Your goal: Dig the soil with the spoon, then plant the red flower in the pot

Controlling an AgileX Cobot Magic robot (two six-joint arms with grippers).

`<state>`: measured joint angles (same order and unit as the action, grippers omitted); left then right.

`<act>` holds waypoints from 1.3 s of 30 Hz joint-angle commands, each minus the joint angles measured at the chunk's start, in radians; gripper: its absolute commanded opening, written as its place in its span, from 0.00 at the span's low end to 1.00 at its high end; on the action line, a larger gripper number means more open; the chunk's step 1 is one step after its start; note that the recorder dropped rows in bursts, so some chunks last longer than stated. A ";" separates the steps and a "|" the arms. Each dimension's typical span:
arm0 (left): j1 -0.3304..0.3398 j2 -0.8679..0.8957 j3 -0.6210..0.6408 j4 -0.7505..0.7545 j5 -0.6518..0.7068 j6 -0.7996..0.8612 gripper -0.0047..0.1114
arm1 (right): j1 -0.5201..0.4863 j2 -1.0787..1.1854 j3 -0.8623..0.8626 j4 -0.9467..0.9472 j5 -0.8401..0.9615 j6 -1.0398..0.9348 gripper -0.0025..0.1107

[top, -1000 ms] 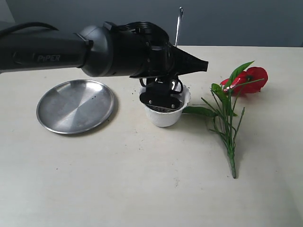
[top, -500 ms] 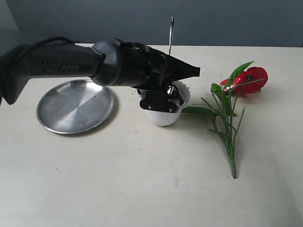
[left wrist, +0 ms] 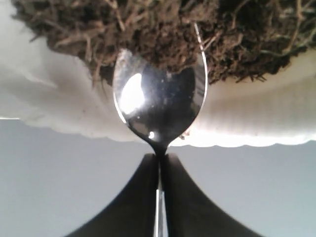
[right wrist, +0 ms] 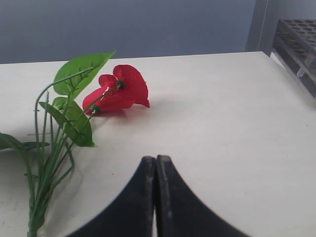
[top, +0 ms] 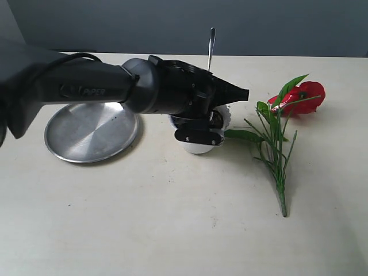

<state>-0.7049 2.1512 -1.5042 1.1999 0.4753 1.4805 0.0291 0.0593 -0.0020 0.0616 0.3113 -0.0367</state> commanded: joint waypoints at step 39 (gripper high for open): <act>-0.032 -0.126 0.003 -0.055 0.026 -0.083 0.04 | -0.006 -0.003 0.002 0.003 -0.007 -0.006 0.02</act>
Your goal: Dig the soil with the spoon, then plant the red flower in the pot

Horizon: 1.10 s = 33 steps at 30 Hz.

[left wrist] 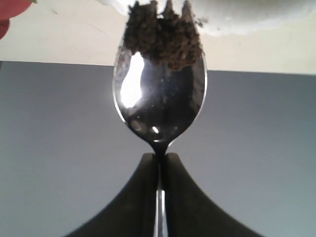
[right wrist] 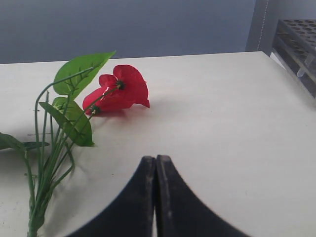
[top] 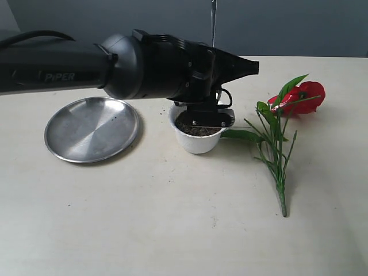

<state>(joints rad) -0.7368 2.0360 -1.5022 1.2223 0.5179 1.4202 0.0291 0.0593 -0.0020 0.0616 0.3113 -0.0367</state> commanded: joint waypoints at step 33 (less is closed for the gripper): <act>0.000 -0.013 0.001 -0.352 0.345 -1.182 0.04 | -0.006 -0.003 0.002 0.003 -0.007 -0.006 0.02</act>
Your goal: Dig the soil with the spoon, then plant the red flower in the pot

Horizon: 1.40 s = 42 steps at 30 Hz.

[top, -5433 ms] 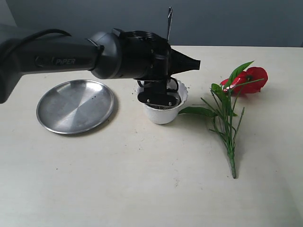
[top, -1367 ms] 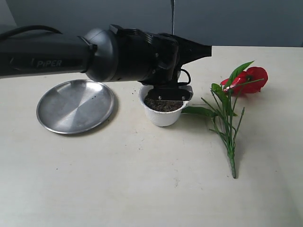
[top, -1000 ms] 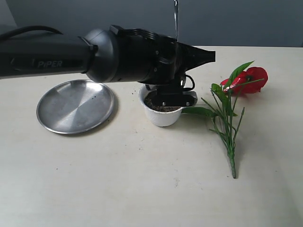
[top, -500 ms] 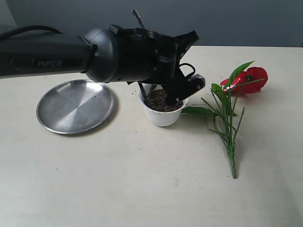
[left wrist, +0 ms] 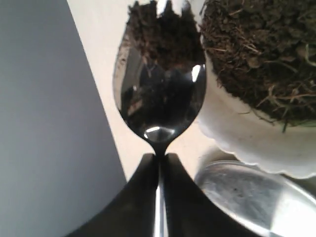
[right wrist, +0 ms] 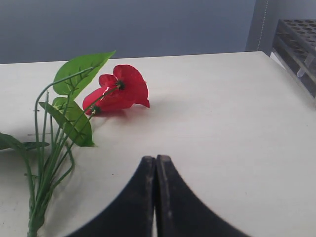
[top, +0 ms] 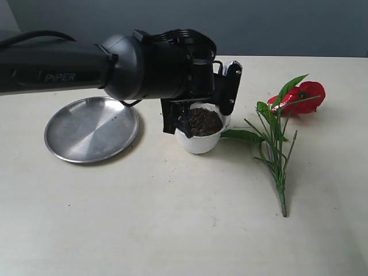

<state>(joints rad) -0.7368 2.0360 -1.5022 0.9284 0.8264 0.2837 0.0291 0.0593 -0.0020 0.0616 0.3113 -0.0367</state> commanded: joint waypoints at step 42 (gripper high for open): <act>0.000 -0.013 0.001 -0.153 -0.068 -0.378 0.04 | -0.006 -0.003 0.002 0.003 -0.007 -0.006 0.02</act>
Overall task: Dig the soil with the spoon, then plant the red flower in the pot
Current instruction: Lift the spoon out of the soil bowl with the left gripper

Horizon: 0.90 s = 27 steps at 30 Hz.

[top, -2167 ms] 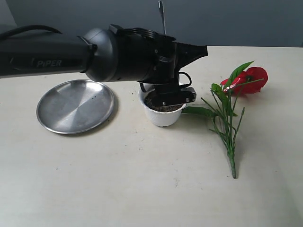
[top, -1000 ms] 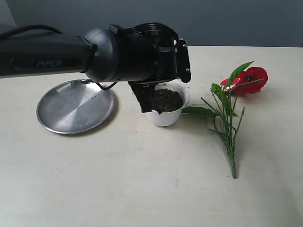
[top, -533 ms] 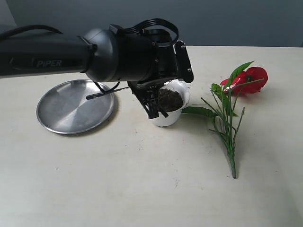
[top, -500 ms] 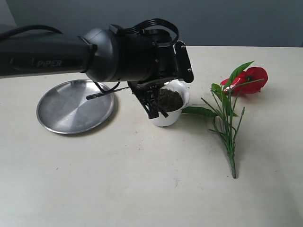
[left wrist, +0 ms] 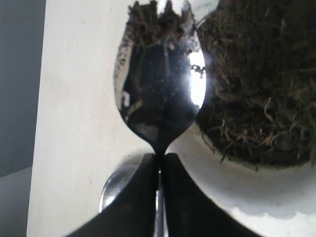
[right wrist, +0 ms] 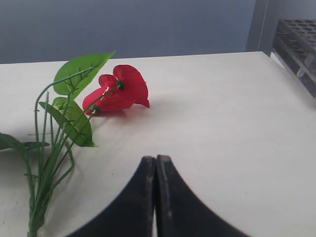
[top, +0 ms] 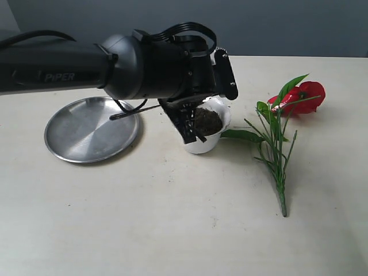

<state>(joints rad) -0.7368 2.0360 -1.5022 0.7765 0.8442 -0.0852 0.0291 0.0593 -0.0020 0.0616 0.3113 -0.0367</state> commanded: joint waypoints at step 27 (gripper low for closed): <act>-0.002 -0.013 0.001 -0.115 0.035 -0.009 0.04 | -0.006 -0.003 0.002 0.003 -0.007 -0.006 0.02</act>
<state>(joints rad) -0.7368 2.0360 -1.5022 0.6737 0.8674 -0.0852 0.0291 0.0593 -0.0020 0.0616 0.3113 -0.0367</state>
